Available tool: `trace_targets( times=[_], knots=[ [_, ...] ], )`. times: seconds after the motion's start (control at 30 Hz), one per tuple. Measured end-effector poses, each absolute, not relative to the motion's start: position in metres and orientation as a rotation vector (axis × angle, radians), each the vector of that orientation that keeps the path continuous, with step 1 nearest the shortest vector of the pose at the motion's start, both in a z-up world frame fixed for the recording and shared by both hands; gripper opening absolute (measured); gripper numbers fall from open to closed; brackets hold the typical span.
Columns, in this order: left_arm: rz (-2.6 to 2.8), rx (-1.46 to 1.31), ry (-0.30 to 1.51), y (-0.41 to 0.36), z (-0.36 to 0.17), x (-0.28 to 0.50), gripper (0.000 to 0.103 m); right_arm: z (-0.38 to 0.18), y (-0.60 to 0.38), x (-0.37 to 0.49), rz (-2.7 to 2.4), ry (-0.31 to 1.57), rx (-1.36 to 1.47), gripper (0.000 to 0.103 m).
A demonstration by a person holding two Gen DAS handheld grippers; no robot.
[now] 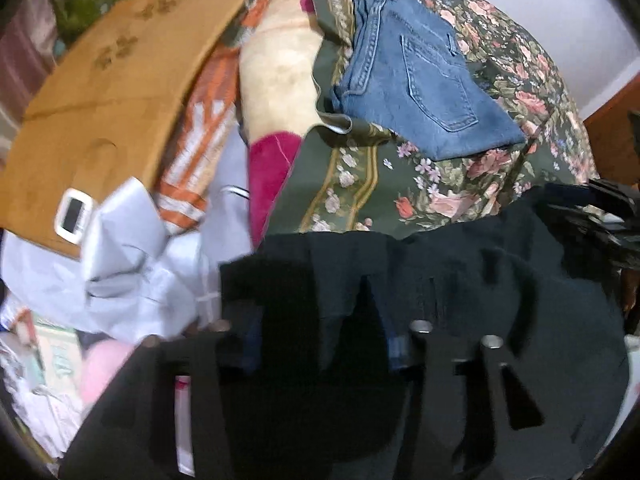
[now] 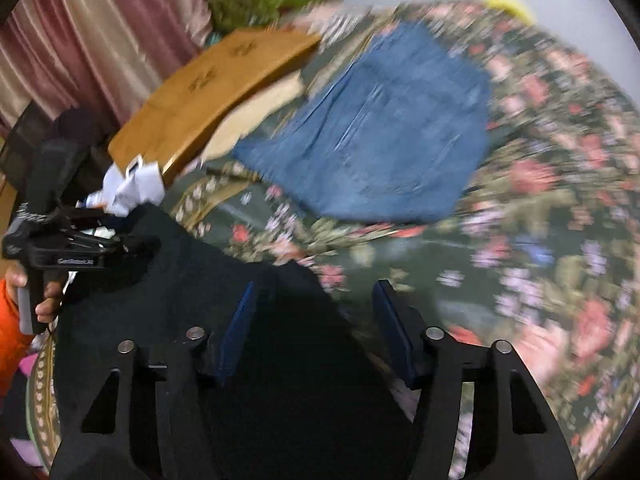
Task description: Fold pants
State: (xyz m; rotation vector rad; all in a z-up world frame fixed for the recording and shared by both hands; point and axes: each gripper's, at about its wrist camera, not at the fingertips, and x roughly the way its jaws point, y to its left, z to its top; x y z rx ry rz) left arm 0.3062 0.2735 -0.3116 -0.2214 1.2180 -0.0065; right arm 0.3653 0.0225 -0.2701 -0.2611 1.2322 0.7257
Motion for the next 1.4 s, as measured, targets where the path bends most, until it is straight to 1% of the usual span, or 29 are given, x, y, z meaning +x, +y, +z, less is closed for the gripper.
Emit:
trace_targets(
  times=[0.03, 0.07, 0.13, 0.43, 0.47, 0.53, 0.57, 0.63, 0.7, 0.73, 0.77, 0.8, 0.83, 0.87, 0.93, 0.97, 1.1, 1.27, 1.4],
  knots=[
    [-0.001, -0.196, 1.201, 0.272, -0.308, 0.303, 0.028, -0.273, 0.027, 0.364, 0.729, 1.226, -0.281, 0.029],
    [0.011, -0.178, 1.192, 0.271, -0.305, 0.303, 0.028, -0.275, 0.031, 0.362, 0.737, 1.222, -0.298, 0.019],
    [0.084, -0.089, 1.175, 0.269, -0.302, 0.298, 0.025, -0.273, 0.037, 0.358, 0.74, 1.191, -0.339, 0.012],
    [0.238, 0.025, 1.147, 0.278, -0.311, 0.3, 0.024, -0.272, 0.066, 0.371, 0.693, 1.064, -0.519, 0.006],
    [0.243, 0.022, 1.153, 0.279, -0.313, 0.302, 0.024, -0.272, 0.068, 0.375, 0.654, 1.046, -0.548, 0.001],
    [0.227, -0.003, 1.163, 0.289, -0.31, 0.303, 0.031, -0.267, 0.064, 0.385, 0.577, 1.017, -0.57, 0.001],
    [0.218, -0.021, 1.166, 0.292, -0.307, 0.302, 0.033, -0.261, 0.057, 0.391, 0.559, 1.029, -0.525, 0.001],
    [0.201, -0.066, 1.167, 0.301, -0.296, 0.297, 0.04, -0.244, 0.038, 0.394, 0.551, 1.05, -0.4, 0.002],
    [0.216, -0.057, 1.136, 0.305, -0.279, 0.289, 0.042, -0.221, 0.02, 0.382, 0.576, 1.038, -0.323, 0.003],
    [0.237, -0.02, 1.112, 0.302, -0.27, 0.284, 0.044, -0.212, 0.014, 0.374, 0.581, 1.026, -0.317, 0.007],
    [0.244, 0.009, 1.094, 0.299, -0.263, 0.279, 0.048, -0.2, 0.006, 0.362, 0.581, 1.007, -0.311, 0.014],
    [0.241, 0.034, 1.072, 0.295, -0.254, 0.274, 0.059, -0.193, 0.003, 0.352, 0.579, 0.996, -0.305, 0.019],
    [0.231, 0.046, 1.045, 0.292, -0.244, 0.266, 0.069, -0.182, -0.005, 0.338, 0.582, 0.981, -0.289, 0.03],
    [0.211, 0.049, 1.017, 0.287, -0.234, 0.257, 0.072, -0.172, -0.012, 0.324, 0.587, 0.96, -0.265, 0.038],
    [0.16, 0.054, 0.988, 0.277, -0.222, 0.244, 0.075, -0.158, -0.022, 0.298, 0.594, 0.93, -0.236, 0.045],
    [0.133, 0.064, 0.983, 0.271, -0.218, 0.237, 0.075, -0.152, -0.025, 0.282, 0.606, 0.92, -0.227, 0.047],
    [0.028, 0.105, 0.962, 0.239, -0.209, 0.203, 0.083, -0.147, -0.022, 0.233, 0.636, 0.896, -0.25, 0.05],
    [-0.057, 0.12, 0.991, 0.209, -0.221, 0.17, 0.084, -0.169, -0.007, 0.186, 0.69, 0.923, -0.281, 0.052],
    [-0.122, 0.127, 1.031, 0.193, -0.236, 0.154, 0.084, -0.188, 0.006, 0.168, 0.734, 0.94, -0.334, 0.051]
  ],
)
